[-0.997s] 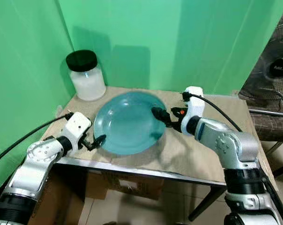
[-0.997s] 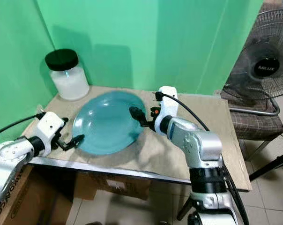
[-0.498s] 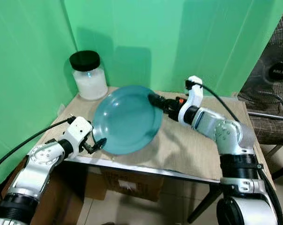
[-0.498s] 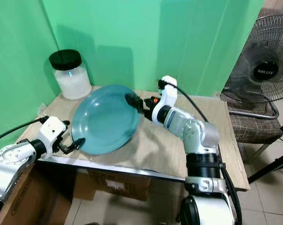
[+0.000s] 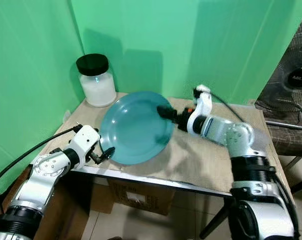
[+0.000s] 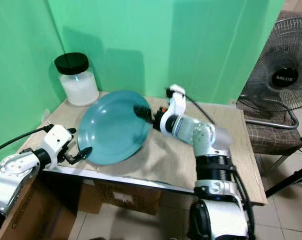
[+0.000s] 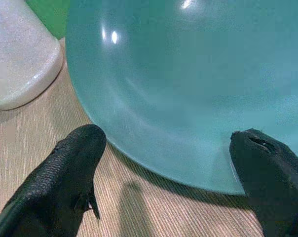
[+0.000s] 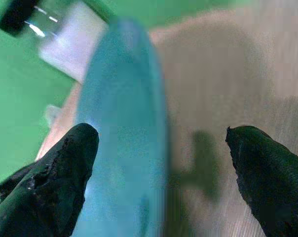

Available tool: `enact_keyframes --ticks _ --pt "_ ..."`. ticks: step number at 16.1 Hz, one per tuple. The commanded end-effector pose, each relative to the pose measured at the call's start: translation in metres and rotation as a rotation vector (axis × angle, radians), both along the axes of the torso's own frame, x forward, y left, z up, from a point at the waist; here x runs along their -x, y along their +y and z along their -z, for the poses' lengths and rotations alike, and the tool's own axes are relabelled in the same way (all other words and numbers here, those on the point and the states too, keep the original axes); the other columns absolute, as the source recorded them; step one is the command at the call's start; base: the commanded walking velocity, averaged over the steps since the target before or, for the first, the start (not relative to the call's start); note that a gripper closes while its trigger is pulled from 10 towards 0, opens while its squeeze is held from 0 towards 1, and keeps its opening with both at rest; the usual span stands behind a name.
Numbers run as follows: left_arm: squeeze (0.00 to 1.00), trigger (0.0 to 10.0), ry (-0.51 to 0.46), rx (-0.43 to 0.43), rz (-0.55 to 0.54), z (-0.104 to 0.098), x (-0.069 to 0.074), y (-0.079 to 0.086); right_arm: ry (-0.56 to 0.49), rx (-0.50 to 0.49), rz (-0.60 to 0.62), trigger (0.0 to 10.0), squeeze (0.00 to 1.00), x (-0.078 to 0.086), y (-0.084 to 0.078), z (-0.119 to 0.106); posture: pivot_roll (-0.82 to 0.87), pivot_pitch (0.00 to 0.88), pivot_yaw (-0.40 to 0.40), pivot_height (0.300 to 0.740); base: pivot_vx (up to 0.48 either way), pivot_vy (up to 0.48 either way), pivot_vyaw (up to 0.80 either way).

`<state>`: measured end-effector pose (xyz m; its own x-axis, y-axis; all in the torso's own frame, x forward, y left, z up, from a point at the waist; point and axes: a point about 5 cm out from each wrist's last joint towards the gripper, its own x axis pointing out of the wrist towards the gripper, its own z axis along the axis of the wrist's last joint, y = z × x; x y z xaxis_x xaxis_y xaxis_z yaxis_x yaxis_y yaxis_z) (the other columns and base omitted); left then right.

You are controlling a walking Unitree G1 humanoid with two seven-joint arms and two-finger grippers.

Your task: Setting the table

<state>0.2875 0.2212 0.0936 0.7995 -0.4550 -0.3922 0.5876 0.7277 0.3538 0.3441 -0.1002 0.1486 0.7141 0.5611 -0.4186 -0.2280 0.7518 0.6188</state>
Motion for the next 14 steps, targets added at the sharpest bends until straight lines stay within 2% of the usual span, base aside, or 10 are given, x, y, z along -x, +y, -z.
enact_keyframes --ticks 1,4,7,8,9,10,11,14 --pt "0.35 10.0 0.017 -0.025 0.002 0.005 0.001 0.001 0.019 -0.020 0.007 10.0 0.00 -0.003 0.002 -0.005 -0.03 0.000 0.004 0.740 0.000 0.000 0.00" --pt "0.35 10.0 0.014 -0.030 0.008 0.005 0.001 0.000 0.012 -0.014 0.014 10.0 0.00 -0.004 0.004 -0.007 -0.03 0.000 0.004 0.740 0.000 0.000 0.00" --pt "0.35 10.0 0.014 -0.036 0.012 0.005 0.000 0.001 0.089 -0.033 -0.014 10.0 0.00 -0.003 0.007 -0.006 -0.03 0.000 0.009 0.740 0.000 0.000 0.00" --pt "0.35 10.0 0.013 -0.037 0.013 0.005 0.000 0.001 0.122 -0.050 -0.033 6.4 0.00 0.000 0.011 -0.004 -0.03 0.000 0.009 0.740 0.000 0.000 0.00" --pt "0.35 10.0 0.012 -0.040 0.016 0.005 -0.001 0.000 0.135 -0.060 -0.029 1.4 0.00 0.001 0.014 -0.001 -0.03 0.000 0.010 0.740 0.000 0.000 0.00" --pt "0.35 10.0 0.011 -0.041 0.017 0.005 -0.001 0.000 0.136 -0.066 -0.025 1.4 0.00 0.000 0.015 0.000 -0.03 0.000 0.010 0.740 0.000 0.000 0.00" --pt "0.35 10.0 0.009 -0.041 0.019 0.005 -0.001 -0.001 0.156 -0.106 -0.011 0.0 0.00 0.000 0.017 0.000 -0.03 0.000 0.009 0.740 0.000 0.000 0.00" --pt "0.35 10.0 0.006 -0.050 0.030 0.005 -0.002 -0.003 0.175 -0.081 0.003 0.0 0.00 -0.002 0.016 0.002 -0.02 0.000 0.010 0.740 0.000 0.000 0.00"
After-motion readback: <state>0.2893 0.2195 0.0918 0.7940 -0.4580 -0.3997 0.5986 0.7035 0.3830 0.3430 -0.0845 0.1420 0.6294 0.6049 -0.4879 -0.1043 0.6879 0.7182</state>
